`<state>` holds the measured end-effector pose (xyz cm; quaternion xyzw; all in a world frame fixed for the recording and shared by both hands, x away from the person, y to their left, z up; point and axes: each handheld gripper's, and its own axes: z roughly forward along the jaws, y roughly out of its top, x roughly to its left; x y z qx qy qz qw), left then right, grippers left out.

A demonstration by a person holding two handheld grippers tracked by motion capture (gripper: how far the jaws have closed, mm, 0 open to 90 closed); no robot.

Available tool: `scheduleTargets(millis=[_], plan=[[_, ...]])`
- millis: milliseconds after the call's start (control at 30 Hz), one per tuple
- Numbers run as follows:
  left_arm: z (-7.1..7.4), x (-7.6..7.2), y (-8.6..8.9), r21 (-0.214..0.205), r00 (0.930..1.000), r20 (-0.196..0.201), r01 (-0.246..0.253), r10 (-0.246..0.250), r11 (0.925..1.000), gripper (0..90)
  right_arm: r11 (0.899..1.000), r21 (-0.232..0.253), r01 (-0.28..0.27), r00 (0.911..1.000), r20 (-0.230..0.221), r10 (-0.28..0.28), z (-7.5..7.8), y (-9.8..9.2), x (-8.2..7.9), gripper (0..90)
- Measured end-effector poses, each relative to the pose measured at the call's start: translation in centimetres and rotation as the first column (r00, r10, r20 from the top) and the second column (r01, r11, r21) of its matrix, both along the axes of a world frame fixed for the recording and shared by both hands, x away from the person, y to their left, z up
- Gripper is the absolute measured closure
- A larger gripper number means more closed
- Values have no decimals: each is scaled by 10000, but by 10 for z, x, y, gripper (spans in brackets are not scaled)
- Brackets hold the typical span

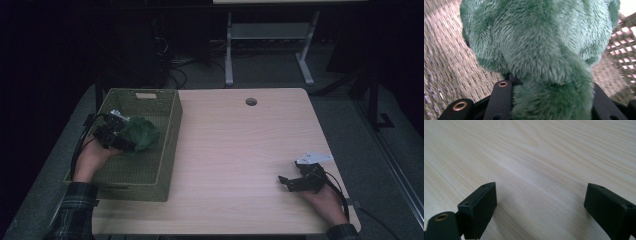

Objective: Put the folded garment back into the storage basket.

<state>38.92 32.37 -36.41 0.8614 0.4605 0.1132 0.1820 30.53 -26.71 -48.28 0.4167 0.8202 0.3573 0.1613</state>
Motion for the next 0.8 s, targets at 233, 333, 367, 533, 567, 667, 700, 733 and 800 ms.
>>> scheduleTargets(millis=[233,333,367,533,567,667,700,733,800], plan=[[-17,2,5,-45,9998,-164,-85,84,10000,611,10000,-1,1,10000,-1,-1,0,0,0,107],[-26,3,5,-19,9995,-300,-101,101,9999,609,10000,-3,0,10000,3,0,0,0,0,107],[-28,3,5,1,9994,-333,-106,106,9999,607,10000,-3,-2,10000,2,2,0,0,0,107],[-37,5,5,-25,9990,-435,-140,139,9999,600,10000,-1,0,10000,2,0,0,0,0,107],[-38,5,5,4,9986,-509,-138,138,9999,599,10000,-3,-1,10000,1,1,0,0,0,106],[-43,5,5,-15,9983,-577,-112,111,9999,596,10000,-2,-1,10000,4,1,0,0,0,107],[-44,5,5,-6,9982,-594,-119,119,9999,592,10000,-2,0,10000,3,0,0,0,0,107],[-44,5,5,-6,9982,-594,-119,119,9999,587,10000,-1,0,10000,3,0,0,0,0,107],[-46,6,4,58,9982,-600,-60,63,10000,576,10000,-3,-1,10000,2,1,0,0,0,107]])
